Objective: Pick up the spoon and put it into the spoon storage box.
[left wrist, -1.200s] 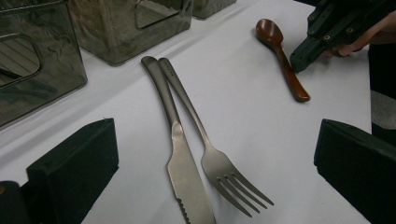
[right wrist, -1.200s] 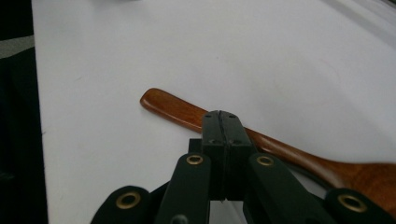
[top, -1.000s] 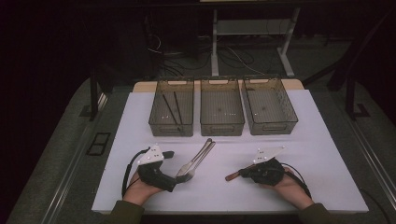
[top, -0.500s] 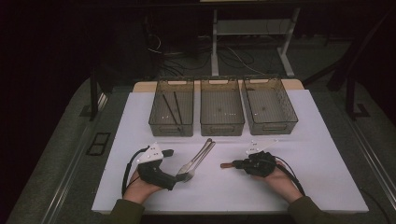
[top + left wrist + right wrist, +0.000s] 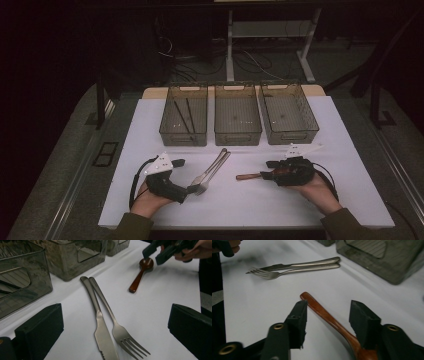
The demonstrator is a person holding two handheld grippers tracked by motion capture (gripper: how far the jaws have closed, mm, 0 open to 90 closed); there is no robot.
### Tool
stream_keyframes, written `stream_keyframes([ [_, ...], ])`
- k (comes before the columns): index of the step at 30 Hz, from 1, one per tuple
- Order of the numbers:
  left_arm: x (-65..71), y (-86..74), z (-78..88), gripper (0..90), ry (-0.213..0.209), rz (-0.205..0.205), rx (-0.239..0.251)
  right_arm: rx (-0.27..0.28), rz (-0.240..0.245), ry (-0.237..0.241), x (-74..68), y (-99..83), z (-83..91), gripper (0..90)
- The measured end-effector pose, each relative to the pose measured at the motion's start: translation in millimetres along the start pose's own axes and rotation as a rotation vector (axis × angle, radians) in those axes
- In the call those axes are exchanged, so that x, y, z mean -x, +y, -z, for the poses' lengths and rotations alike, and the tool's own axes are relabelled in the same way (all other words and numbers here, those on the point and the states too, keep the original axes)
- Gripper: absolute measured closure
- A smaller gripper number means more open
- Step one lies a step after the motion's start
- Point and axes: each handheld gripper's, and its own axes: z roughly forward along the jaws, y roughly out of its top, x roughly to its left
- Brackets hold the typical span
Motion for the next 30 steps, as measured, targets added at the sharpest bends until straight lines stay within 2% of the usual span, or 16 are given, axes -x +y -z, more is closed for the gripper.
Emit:
stream_keyframes([
  [3,-1.1,0.2,-1.8,0.0,-0.015,0.0,-0.006,0.005,0.004,-0.02,5.2,-2.0,8.0,38.6],
  [6,-1.9,0.9,-3.7,0.0,-0.016,-0.01,-0.014,0.015,-0.007,-0.067,11.4,-5.3,15.4,33.2],
  [9,-4.2,0.5,-3.5,0.0,-0.015,-0.009,-0.014,0.011,-0.026,-0.079,19.5,-9.0,23.9,33.1],
  [14,-1.7,-0.2,-3.4,0.0,-0.016,-0.011,-0.014,0.012,-0.059,-0.135,33.1,-18.9,36.4,29.4],
  [18,-1.2,-2.1,-4.0,0.0,-0.018,-0.012,-0.027,-0.002,-0.089,-0.17,43.4,-25.3,38.8,29.7],
  [23,-1.2,-2.6,-3.3,0.0,-0.009,-0.006,-0.024,-0.052,-0.107,-0.163,50.6,-29.8,33.3,32.2],
  [30,-1.2,-4.6,-3.6,0.0,-0.009,0.001,-0.027,-0.088,-0.112,-0.139,48.9,-29.4,26.3,36.8],
])
